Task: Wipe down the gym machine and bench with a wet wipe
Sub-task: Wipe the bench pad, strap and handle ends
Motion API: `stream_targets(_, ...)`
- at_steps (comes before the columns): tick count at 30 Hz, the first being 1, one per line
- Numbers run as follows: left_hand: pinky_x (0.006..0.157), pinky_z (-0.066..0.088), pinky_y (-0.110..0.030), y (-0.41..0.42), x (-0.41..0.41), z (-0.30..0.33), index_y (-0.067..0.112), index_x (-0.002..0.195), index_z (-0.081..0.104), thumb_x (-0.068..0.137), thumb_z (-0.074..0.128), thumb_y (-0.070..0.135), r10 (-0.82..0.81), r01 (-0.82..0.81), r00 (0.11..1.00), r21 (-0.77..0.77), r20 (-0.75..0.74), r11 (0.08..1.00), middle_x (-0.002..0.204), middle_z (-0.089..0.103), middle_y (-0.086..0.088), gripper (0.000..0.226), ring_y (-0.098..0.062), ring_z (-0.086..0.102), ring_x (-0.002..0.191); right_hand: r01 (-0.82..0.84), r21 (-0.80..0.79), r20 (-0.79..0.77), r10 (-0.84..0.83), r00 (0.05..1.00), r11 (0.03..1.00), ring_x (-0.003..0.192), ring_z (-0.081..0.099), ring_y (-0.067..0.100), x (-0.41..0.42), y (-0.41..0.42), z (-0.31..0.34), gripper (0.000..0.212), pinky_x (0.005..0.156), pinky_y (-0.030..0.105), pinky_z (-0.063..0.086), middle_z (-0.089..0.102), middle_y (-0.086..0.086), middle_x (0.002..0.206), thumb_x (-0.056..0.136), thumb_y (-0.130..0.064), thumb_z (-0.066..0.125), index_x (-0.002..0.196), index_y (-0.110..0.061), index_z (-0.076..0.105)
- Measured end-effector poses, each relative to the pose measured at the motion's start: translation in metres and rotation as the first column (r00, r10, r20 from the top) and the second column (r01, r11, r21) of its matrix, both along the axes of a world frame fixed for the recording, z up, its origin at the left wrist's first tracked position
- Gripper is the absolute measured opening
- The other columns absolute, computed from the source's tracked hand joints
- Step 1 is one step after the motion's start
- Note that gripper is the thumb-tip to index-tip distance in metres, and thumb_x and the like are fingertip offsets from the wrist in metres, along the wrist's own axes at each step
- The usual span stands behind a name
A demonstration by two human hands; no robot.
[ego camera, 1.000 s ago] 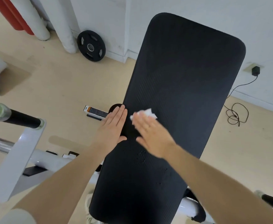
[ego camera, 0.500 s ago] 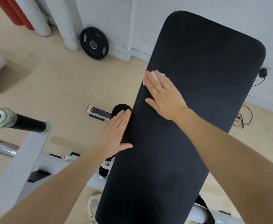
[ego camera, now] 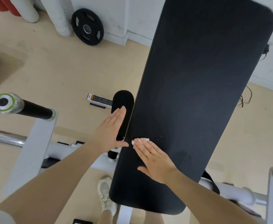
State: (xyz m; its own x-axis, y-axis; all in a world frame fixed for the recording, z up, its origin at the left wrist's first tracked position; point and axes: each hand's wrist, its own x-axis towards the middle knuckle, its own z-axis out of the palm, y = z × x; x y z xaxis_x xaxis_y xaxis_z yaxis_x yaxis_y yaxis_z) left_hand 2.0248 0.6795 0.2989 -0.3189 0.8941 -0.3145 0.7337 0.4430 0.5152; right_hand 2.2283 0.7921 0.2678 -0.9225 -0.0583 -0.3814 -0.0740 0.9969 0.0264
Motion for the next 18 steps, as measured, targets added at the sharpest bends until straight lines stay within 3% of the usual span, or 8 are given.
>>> stream_targets(4,0.118,0.001,-0.029,-0.017,0.01,-0.016,0.013,0.137,-0.023,0.076,0.068,0.049,-0.136,0.135,0.991,-0.024,-0.017,0.991,0.152,-0.021,0.0,0.115,-0.018,-0.008,0.146,0.032,0.062,-0.072,-0.028,0.997,0.998,0.141,0.024,0.022,-0.01,0.005,0.002,0.07,0.115,0.038,0.002,0.031,0.008,0.15,0.089,-0.05,0.03,0.144,-0.007,0.024)
stream_targets(6,0.115,0.0,-0.028,-0.021,0.019,-0.025,0.007,0.143,-0.013,0.076,0.069,0.047,-0.173,0.172,0.98,-0.017,-0.093,0.985,0.156,-0.013,-0.008,0.113,-0.022,-0.001,0.146,0.141,0.141,-0.177,-0.115,0.978,0.98,0.138,0.032,0.026,-0.036,0.026,0.014,0.072,0.116,0.04,0.011,0.034,0.011,0.149,0.089,-0.05,0.032,0.144,-0.004,0.023)
stream_targets(9,0.113,0.003,-0.027,-0.023,0.029,-0.033,0.003,0.146,-0.004,0.075,0.071,0.042,-0.106,0.113,0.982,0.035,-0.155,0.993,0.158,-0.003,-0.013,0.11,-0.026,0.007,0.146,0.345,0.115,-0.324,-0.293,0.9,0.932,0.143,0.018,0.028,-0.076,0.052,0.032,0.069,0.116,0.038,0.012,0.018,0.014,0.155,0.094,-0.046,0.022,0.146,-0.003,0.011)
stream_targets(12,0.117,0.01,-0.032,-0.025,0.031,-0.038,0.004,0.147,-0.001,0.075,0.07,0.043,-0.103,0.106,0.981,0.007,-0.166,0.994,0.158,0.0,-0.011,0.108,-0.025,0.008,0.146,0.428,0.03,-0.333,-0.395,0.856,0.903,0.144,0.009,0.029,-0.085,0.038,0.028,0.07,0.117,0.038,0.008,0.007,0.015,0.156,0.095,-0.043,0.026,0.147,-0.002,0.002)
stream_targets(15,0.111,0.023,-0.036,-0.028,0.03,-0.045,0.001,0.146,0.018,0.064,0.08,0.04,-0.099,0.104,0.978,0.016,-0.183,0.994,0.154,0.021,-0.016,0.11,-0.031,0.028,0.14,0.307,0.096,-0.26,-0.274,0.926,0.947,0.144,0.011,0.03,-0.047,-0.012,-0.001,0.074,0.115,0.041,0.009,0.004,0.014,0.154,0.093,-0.046,0.031,0.145,-0.001,0.004)
stream_targets(18,0.114,0.018,-0.033,-0.03,0.031,-0.051,0.009,0.145,0.0,0.073,0.074,0.036,-0.092,0.099,0.987,0.047,-0.132,0.994,0.157,0.011,-0.011,0.107,-0.027,0.018,0.144,0.135,0.047,-0.158,-0.126,0.979,0.99,0.144,-0.003,0.026,0.013,-0.065,-0.035,0.071,0.119,0.041,0.004,0.006,0.011,0.153,0.093,-0.047,0.029,0.146,-0.004,0.011)
